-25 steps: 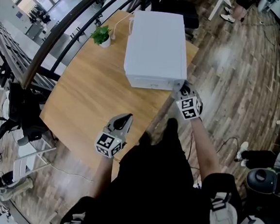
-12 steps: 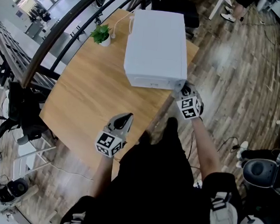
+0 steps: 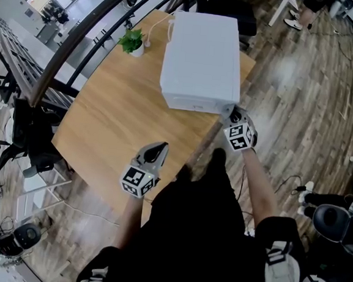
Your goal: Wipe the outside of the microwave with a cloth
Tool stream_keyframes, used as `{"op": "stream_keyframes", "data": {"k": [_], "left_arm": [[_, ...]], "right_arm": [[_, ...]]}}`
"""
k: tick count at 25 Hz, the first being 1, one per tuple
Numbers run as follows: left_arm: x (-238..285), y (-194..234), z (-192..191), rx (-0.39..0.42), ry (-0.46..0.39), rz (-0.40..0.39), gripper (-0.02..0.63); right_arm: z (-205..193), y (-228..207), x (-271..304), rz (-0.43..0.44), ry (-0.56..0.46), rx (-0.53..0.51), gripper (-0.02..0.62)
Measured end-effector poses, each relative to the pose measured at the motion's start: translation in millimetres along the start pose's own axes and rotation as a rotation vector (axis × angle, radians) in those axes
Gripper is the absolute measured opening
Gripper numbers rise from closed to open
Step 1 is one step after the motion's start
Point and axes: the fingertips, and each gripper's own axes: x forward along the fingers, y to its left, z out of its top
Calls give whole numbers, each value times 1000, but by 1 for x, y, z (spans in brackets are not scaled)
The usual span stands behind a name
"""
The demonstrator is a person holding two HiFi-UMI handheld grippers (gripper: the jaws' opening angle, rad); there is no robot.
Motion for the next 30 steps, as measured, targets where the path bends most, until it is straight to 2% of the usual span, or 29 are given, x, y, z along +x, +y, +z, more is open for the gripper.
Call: {"op": "stream_keyframes", "data": {"k": [7, 30], "left_arm": [[-1, 2, -2, -11, 1, 19, 0], [-12, 14, -2, -29, -15, 76, 0]], "right_arm": [[-5, 6, 5, 19, -1, -11, 17], [24, 44, 28, 112, -25, -51, 17]]}}
